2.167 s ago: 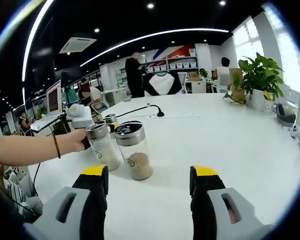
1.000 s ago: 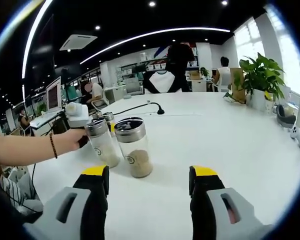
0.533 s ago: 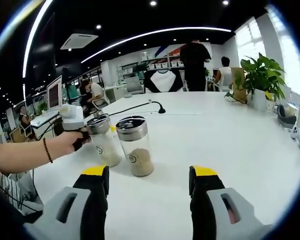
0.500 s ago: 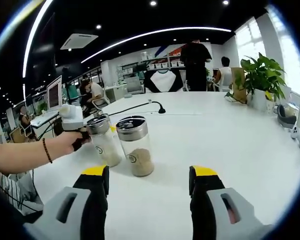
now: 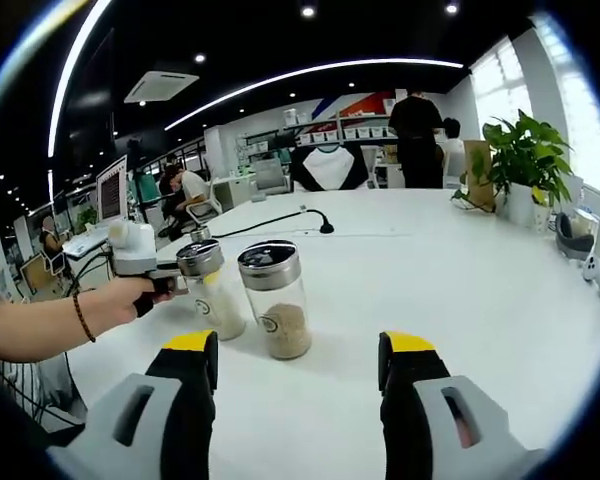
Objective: Rotate the seasoning bottle until the label or dispensing opening points toward the visible target arrow and the bottle remains upright within the marked orientation range
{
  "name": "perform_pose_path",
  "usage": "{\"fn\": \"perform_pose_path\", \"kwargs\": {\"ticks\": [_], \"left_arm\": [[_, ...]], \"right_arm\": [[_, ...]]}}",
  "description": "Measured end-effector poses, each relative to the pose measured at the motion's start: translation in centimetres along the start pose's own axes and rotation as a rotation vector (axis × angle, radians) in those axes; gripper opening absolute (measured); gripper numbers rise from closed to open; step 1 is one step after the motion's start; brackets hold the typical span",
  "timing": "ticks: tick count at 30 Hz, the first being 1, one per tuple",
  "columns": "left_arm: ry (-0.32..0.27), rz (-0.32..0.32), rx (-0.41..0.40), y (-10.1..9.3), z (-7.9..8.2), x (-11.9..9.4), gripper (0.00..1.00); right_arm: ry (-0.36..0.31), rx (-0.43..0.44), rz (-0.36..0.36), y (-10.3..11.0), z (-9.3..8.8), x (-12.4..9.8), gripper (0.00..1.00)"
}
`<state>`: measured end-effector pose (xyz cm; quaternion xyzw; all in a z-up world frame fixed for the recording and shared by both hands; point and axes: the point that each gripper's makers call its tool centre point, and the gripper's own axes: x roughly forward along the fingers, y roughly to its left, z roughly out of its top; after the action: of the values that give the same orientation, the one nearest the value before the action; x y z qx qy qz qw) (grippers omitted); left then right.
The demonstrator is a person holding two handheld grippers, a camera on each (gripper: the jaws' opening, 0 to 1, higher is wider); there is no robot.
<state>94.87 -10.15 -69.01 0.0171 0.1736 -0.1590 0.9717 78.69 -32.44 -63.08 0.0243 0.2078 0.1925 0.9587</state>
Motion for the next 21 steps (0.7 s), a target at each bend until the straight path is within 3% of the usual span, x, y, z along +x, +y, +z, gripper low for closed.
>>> {"fn": "perform_pose_path", "kwargs": {"ticks": [21], "left_arm": [[0.001,-0.003,-0.013,-0.8,-1.7,-4.6,0.36]], "right_arm": [[0.009,-0.001,0.004,0.3,-0.3,0.1,0.66]]}}
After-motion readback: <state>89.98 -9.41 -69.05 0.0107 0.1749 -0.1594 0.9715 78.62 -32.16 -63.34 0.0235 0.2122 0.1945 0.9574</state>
